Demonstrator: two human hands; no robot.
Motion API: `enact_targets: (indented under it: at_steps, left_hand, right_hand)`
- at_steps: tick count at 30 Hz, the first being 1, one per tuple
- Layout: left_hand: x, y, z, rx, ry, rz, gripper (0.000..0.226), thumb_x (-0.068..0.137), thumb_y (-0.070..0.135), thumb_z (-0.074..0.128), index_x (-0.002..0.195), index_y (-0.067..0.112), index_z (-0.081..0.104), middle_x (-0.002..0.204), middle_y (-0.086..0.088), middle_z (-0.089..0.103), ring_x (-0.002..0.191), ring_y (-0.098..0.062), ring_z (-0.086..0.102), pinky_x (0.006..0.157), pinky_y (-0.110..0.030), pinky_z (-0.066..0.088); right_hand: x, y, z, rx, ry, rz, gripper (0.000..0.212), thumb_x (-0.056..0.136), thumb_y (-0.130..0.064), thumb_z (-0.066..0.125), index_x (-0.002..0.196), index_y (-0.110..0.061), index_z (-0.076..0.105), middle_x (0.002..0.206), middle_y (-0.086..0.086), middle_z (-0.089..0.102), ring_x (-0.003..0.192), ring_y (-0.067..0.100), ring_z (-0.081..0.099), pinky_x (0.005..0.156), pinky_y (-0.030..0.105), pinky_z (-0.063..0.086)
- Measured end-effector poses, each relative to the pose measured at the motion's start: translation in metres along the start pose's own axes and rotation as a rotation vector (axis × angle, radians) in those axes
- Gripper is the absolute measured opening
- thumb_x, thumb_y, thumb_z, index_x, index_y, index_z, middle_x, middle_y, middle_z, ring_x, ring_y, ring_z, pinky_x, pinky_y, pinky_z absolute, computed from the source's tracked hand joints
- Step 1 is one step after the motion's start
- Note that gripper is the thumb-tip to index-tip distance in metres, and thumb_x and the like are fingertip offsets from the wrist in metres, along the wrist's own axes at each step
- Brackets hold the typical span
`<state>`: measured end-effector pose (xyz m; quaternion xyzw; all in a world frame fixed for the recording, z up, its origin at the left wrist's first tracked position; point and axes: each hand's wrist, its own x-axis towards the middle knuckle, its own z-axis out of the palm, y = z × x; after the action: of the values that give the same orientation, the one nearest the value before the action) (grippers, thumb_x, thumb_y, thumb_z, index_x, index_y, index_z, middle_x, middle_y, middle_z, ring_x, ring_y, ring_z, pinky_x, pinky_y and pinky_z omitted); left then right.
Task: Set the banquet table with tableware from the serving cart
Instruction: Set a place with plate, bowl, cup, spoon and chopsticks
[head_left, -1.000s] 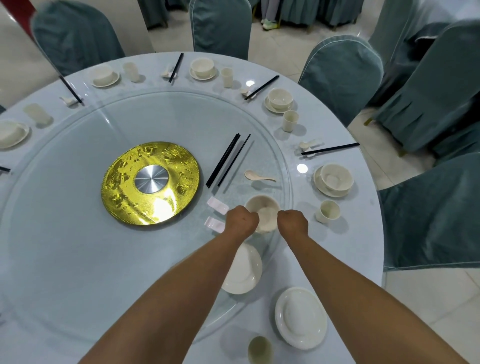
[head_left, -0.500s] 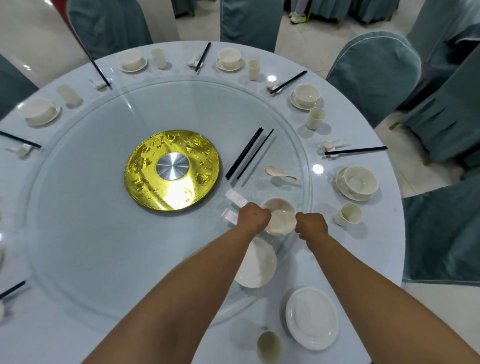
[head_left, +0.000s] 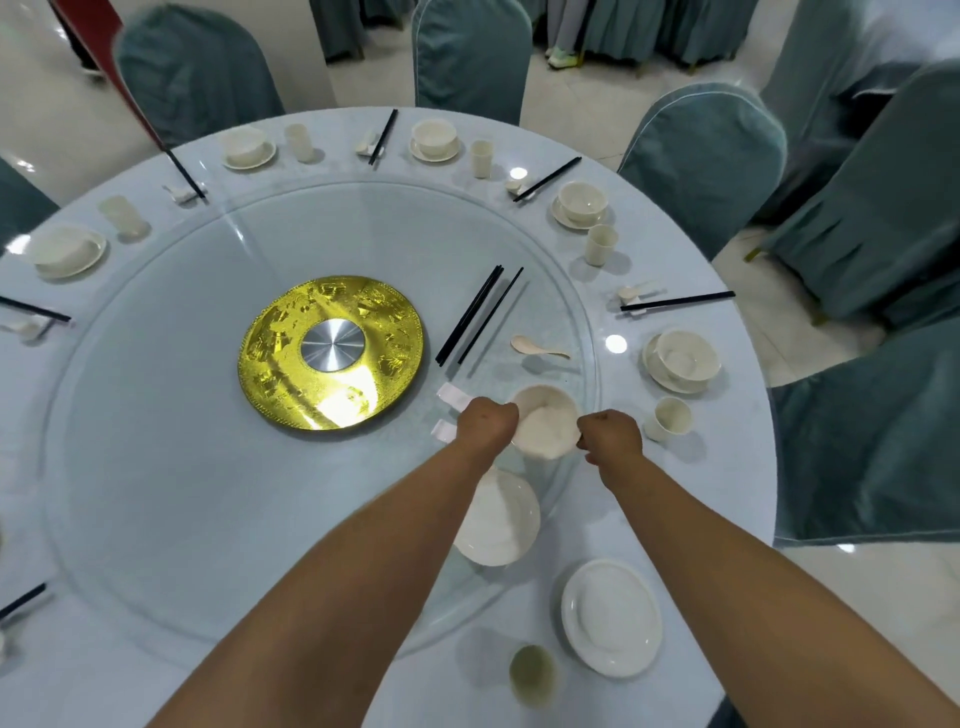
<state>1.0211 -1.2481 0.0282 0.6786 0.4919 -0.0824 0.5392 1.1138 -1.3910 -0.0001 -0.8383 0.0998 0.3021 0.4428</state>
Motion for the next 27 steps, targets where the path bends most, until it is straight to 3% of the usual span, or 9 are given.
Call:
enact_targets:
  at_steps: [2, 4, 7, 10, 17, 19, 22, 24, 27]
  left_hand:
    - [-0.011, 0.003, 0.002, 0.019, -0.029, 0.018, 0.022, 0.093, 0.019, 0.049, 0.074, 0.010, 0.053, 0.079, -0.007, 0.058, 0.084, -0.025, 0.057, 0.075, -0.033, 0.052]
    - [-0.025, 0.002, 0.010, -0.003, -0.056, 0.012, 0.021, 0.093, 0.017, 0.047, 0.091, 0.000, 0.060, 0.098, -0.016, 0.067, 0.094, -0.030, 0.065, 0.074, -0.030, 0.050]
    - [-0.048, -0.004, 0.027, -0.018, -0.102, 0.019, 0.033, 0.090, 0.016, 0.048, 0.110, -0.006, 0.062, 0.111, -0.023, 0.067, 0.103, -0.035, 0.066, 0.088, -0.038, 0.053]
    - [-0.072, -0.017, 0.051, 0.113, -0.140, 0.087, 0.033, 0.090, 0.017, 0.049, 0.108, -0.005, 0.065, 0.108, -0.023, 0.069, 0.099, -0.034, 0.066, 0.088, -0.037, 0.052]
    - [-0.108, -0.071, 0.099, 0.391, -0.279, 0.127, 0.034, 0.092, 0.019, 0.049, 0.110, -0.003, 0.067, 0.112, -0.020, 0.068, 0.107, -0.034, 0.064, 0.089, -0.035, 0.053]
    - [-0.113, -0.083, 0.106, 0.462, -0.300, 0.135, 0.031, 0.093, 0.018, 0.046, 0.106, 0.000, 0.068, 0.112, -0.018, 0.068, 0.107, -0.034, 0.064, 0.082, -0.032, 0.051]
    - [-0.119, -0.098, 0.113, 0.559, -0.308, 0.153, 0.020, 0.093, 0.016, 0.044, 0.084, 0.008, 0.060, 0.107, -0.017, 0.067, 0.107, -0.033, 0.063, 0.084, -0.032, 0.048]
    - [-0.118, -0.104, 0.117, 0.622, -0.302, 0.179, 0.022, 0.095, 0.011, 0.040, 0.081, 0.007, 0.057, 0.105, -0.017, 0.063, 0.108, -0.031, 0.061, 0.083, -0.031, 0.044]
    - [-0.116, -0.112, 0.120, 0.653, -0.287, 0.185, 0.028, 0.094, 0.010, 0.040, 0.067, 0.010, 0.046, 0.088, -0.011, 0.057, 0.091, -0.026, 0.057, 0.074, -0.028, 0.038]
  right_hand:
    - [-0.011, 0.007, -0.014, 0.042, -0.005, -0.012, 0.011, 0.085, -0.006, 0.057, 0.089, -0.004, 0.067, 0.079, 0.012, 0.065, 0.076, 0.026, 0.062, 0.068, 0.033, 0.051]
    - [-0.024, 0.018, -0.032, 0.060, 0.003, -0.019, 0.010, 0.086, -0.006, 0.059, 0.088, -0.006, 0.069, 0.078, 0.011, 0.066, 0.075, 0.025, 0.063, 0.067, 0.033, 0.051]
    - [-0.042, 0.040, -0.056, 0.078, 0.030, -0.014, 0.012, 0.086, -0.005, 0.061, 0.077, -0.009, 0.068, 0.077, 0.013, 0.068, 0.072, 0.022, 0.065, 0.066, 0.033, 0.054]
    - [-0.059, 0.076, -0.077, 0.090, 0.067, 0.032, 0.014, 0.085, -0.005, 0.060, 0.076, -0.009, 0.069, 0.078, 0.015, 0.070, 0.072, 0.023, 0.066, 0.071, 0.036, 0.057]
    - [-0.098, 0.175, -0.102, 0.175, 0.069, 0.190, 0.014, 0.088, -0.001, 0.057, 0.081, -0.003, 0.069, 0.078, 0.017, 0.070, 0.069, 0.023, 0.067, 0.063, 0.033, 0.055]
    - [-0.105, 0.194, -0.101, 0.182, 0.056, 0.215, 0.016, 0.090, -0.002, 0.056, 0.081, -0.005, 0.068, 0.081, 0.017, 0.071, 0.070, 0.022, 0.067, 0.063, 0.032, 0.056]
    - [-0.113, 0.214, -0.098, 0.207, 0.040, 0.254, 0.018, 0.091, -0.002, 0.055, 0.080, -0.008, 0.067, 0.085, 0.018, 0.070, 0.073, 0.023, 0.067, 0.069, 0.035, 0.057]
    - [-0.115, 0.222, -0.096, 0.241, 0.021, 0.280, 0.016, 0.091, -0.002, 0.054, 0.083, -0.005, 0.067, 0.086, 0.019, 0.069, 0.074, 0.024, 0.066, 0.070, 0.035, 0.057]
    - [-0.114, 0.225, -0.092, 0.287, 0.007, 0.329, 0.016, 0.091, -0.001, 0.052, 0.090, 0.002, 0.067, 0.085, 0.019, 0.068, 0.077, 0.026, 0.066, 0.065, 0.032, 0.056]
